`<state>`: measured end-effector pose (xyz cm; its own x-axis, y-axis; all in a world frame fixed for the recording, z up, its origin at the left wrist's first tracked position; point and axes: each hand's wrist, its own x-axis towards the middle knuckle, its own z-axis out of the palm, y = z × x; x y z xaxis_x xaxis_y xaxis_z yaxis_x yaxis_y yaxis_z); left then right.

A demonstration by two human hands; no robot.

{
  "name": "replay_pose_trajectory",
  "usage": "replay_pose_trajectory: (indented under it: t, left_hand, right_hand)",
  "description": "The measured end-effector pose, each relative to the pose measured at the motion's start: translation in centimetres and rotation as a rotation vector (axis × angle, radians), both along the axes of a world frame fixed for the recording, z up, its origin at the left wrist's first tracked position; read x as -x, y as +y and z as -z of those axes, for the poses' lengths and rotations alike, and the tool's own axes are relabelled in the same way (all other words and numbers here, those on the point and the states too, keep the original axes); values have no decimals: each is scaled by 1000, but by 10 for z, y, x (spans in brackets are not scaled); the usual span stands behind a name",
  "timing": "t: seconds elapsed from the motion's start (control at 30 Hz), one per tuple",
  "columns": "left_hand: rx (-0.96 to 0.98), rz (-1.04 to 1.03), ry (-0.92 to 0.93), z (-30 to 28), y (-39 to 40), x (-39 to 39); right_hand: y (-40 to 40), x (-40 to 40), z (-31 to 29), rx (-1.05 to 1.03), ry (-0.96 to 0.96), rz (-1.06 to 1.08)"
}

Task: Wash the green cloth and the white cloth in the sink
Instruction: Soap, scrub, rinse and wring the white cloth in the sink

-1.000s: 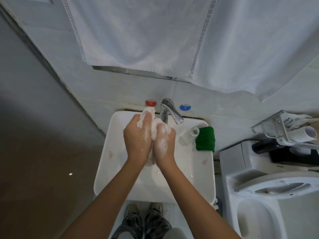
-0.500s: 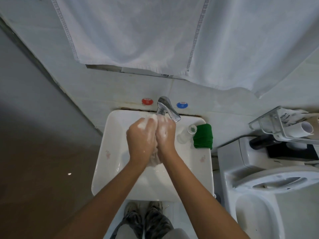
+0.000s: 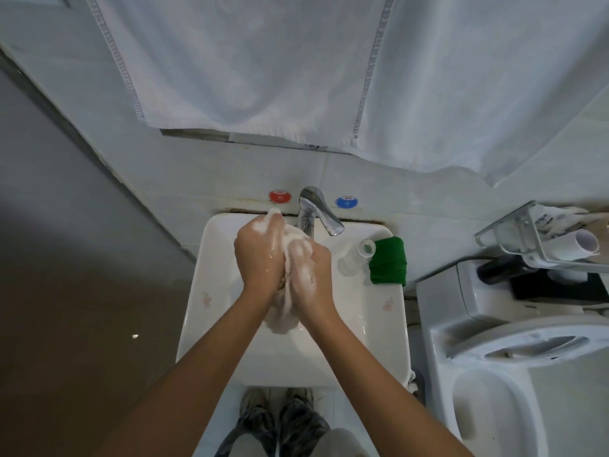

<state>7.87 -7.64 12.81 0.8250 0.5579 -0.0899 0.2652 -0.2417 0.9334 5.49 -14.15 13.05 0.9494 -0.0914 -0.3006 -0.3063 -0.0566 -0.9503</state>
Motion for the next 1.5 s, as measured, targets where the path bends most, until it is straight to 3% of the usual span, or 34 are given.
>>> replay_pose_trajectory:
  t: [0.2,0.33,0.43,0.57,0.7,0.83,0.93,1.03,1.2,1.5]
  left_hand:
    - [-49,56,-42,-4,-21,23]
    - [53,-14,-26,-7,-2,10]
    - [79,44,-45,-9,-14,24]
    - [53,107,-87,-12,-17,26]
    - [106,-25,-78,-14,-3,20]
    - [101,133,-1,-16,-33,33]
    - [237,127,63,-16,-25,30]
    - [205,207,-63,-20,-6,30]
    - [203,414,16,-28,-4,36]
    - [163,252,-32,-23,-4,35]
  right_hand:
    - [-10,-22,1,-137,84,54]
    - [-8,-1,-2,-21,-66,-95]
    - [-13,-20,-4,-19,-20,-64]
    - [-10,-24,-5,-243,65,8]
    - [-15,-10,-5,-93,-18,-101]
    - [-18,-22,-11,-262,92,26]
    - [-16,-19,-9,-365,98,50]
    - [-22,-19,-8,-346,5,-8]
    - [-30,-23,-14,-275,-79,-71]
    - [-33,-16,-8,-146,-80,-100]
